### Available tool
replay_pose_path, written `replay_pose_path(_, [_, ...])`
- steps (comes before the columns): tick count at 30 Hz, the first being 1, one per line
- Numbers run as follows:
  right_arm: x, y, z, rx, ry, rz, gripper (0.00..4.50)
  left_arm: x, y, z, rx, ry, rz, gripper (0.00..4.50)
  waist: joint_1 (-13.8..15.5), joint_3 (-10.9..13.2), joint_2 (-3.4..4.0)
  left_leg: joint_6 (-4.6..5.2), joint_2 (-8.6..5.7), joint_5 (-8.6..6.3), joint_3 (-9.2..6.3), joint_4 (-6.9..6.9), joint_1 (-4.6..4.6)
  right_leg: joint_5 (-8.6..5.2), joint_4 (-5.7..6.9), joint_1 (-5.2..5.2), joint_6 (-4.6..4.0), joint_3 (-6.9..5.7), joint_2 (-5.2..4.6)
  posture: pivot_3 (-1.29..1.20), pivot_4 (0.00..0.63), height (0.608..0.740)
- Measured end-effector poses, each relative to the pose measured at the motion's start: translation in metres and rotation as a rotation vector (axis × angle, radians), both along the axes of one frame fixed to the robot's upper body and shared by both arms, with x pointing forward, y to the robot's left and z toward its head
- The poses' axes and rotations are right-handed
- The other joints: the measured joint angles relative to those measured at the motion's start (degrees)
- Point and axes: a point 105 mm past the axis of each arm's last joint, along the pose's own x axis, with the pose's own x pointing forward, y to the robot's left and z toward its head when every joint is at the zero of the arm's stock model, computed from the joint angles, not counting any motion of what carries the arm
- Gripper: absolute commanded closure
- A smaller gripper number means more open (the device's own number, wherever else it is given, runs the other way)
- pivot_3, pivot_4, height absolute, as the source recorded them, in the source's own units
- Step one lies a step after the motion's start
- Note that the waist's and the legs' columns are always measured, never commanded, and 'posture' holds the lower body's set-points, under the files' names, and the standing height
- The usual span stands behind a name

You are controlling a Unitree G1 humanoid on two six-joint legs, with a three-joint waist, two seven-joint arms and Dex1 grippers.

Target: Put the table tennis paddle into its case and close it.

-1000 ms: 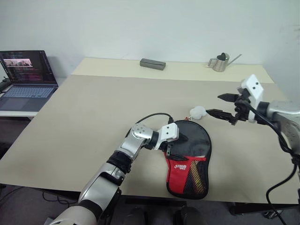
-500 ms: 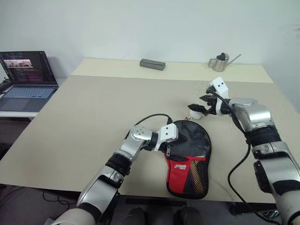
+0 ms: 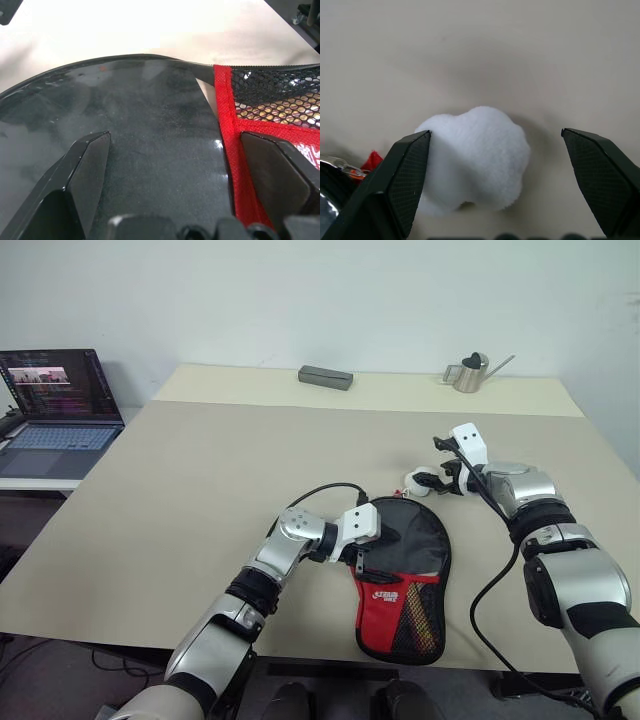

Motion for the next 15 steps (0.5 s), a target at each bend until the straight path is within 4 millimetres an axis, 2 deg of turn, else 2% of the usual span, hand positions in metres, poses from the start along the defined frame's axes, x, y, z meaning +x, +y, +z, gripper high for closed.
replay_pose_path(3, [-0.002, 0.012, -0.005, 0.025, 0.029, 0.030, 0.00, 0.000, 0.000, 0.000, -0.001, 0.000, 0.000, 0.02, 0.0, -0.1, 0.09, 0.00, -0.01, 0.00, 0.00, 0.00, 0.00, 0.00, 0.00, 0.00, 0.00, 0.00, 0.00, 0.00, 0.150, 0.740])
replay_pose_path(7, [-0.004, 0.019, -0.009, 0.057, 0.065, 0.044, 0.00, -0.001, 0.000, 0.000, -0.003, -0.003, -0.001, 0.02, 0.1, -0.1, 0.10, 0.00, -0.01, 0.00, 0.00, 0.00, -0.01, 0.00, 0.00, 0.00, 0.00, 0.00, -0.01, 0.00, 0.150, 0.740])
replay_pose_path(10, [-0.005, 0.020, -0.011, 0.066, 0.075, 0.043, 0.56, -0.001, 0.000, 0.000, -0.004, -0.005, -0.001, 0.00, 0.0, -0.1, 0.12, 0.00, 0.00, 0.00, -0.01, 0.00, 0.00, 0.00, 0.01, 0.00, 0.00, -0.01, 0.00, 0.00, 0.150, 0.740])
replay_pose_path(15, [-0.004, 0.020, -0.011, 0.064, 0.071, 0.028, 2.18, -0.001, 0.000, 0.000, -0.004, -0.007, 0.000, 0.00, 0.0, -0.1, 0.12, 0.00, -0.01, 0.00, -0.01, 0.00, 0.00, 0.00, 0.00, 0.00, 0.00, -0.01, 0.00, 0.00, 0.150, 0.740])
